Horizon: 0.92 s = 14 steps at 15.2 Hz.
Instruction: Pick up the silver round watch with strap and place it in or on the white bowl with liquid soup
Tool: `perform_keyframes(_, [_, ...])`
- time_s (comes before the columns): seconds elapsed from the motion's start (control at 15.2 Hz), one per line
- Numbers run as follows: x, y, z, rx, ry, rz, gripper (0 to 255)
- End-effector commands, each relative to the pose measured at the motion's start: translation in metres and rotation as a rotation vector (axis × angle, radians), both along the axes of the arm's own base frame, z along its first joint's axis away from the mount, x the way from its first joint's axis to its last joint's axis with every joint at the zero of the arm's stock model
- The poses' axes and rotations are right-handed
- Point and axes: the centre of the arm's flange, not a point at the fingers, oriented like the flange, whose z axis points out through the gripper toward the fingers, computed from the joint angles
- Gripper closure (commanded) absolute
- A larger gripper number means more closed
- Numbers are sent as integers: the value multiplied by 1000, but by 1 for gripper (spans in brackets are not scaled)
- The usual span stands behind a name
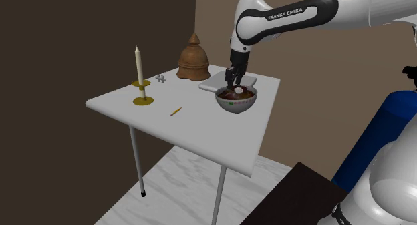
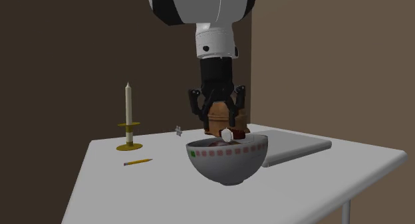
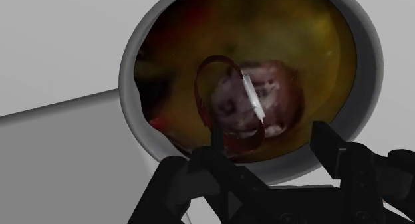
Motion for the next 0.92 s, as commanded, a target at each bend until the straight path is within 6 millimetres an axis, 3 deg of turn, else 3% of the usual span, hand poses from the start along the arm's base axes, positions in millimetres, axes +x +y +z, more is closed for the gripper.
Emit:
perform_keyframes(0.0, [0,0,0,0,0,0,0])
perform_keyframes(0.2, [0,0,0,0,0,0,0])
perform_keyframes(0.46, [-5,4,50,0,0,0,0])
perform_keyframes(0.86, [-5,4,50,0,0,0,0])
